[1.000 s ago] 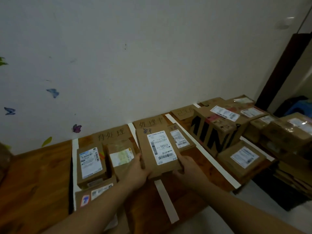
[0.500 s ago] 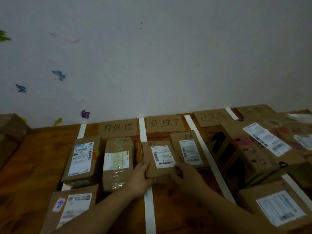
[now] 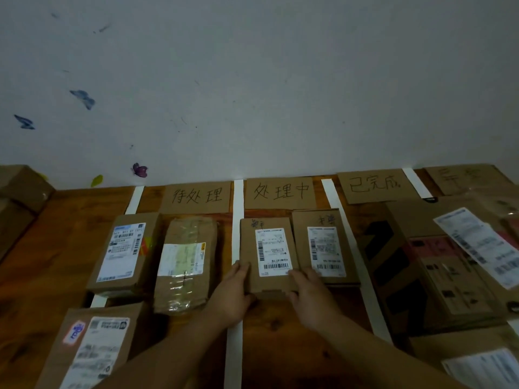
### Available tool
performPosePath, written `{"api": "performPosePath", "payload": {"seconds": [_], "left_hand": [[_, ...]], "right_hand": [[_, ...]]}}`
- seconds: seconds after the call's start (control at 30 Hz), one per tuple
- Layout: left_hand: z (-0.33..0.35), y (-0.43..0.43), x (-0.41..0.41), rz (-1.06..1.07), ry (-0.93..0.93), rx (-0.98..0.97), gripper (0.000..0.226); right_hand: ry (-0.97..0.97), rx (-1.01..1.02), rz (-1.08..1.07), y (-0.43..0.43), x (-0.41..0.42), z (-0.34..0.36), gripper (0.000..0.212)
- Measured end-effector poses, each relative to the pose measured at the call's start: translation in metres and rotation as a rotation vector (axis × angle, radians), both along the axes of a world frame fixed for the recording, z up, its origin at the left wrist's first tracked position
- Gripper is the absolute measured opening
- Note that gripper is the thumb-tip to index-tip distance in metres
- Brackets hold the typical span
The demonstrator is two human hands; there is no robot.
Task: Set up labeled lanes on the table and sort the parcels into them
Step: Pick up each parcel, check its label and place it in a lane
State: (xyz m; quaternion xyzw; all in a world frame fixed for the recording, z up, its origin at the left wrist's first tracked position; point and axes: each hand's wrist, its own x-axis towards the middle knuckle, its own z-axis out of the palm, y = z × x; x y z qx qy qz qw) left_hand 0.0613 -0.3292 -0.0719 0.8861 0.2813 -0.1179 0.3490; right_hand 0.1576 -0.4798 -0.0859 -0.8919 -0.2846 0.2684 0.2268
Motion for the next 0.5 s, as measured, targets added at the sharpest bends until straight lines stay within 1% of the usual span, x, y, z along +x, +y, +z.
{"api": "performPosePath", "payload": {"seconds": [0.1, 0.2, 0.3, 0.4, 0.5], "left_hand": [[-0.010, 0.003, 0.006, -0.019, 0.044, 0.053, 0.079], [-0.017, 0.008, 0.011, -0.073, 0.106, 0.155, 0.077], [-0.025, 0.013, 0.013, -0.140, 0.140, 0.257, 0.076], [-0.033, 0.016, 0.015, -0.190, 0.170, 0.328, 0.077], [-0.036, 0.017, 0.016, -0.212, 0.190, 0.343, 0.076]], "right_hand": [[-0.055, -0.022, 0.032, 0.004, 0.003, -0.007, 0.048], [-0.122, -0.075, 0.094, 0.007, 0.008, -0.014, 0.050], [-0.209, -0.151, 0.126, 0.007, 0.015, -0.019, 0.061], [-0.185, -0.230, 0.087, 0.003, 0.022, -0.022, 0.071], [-0.162, -0.278, 0.151, -0.002, 0.026, -0.024, 0.073]]}}
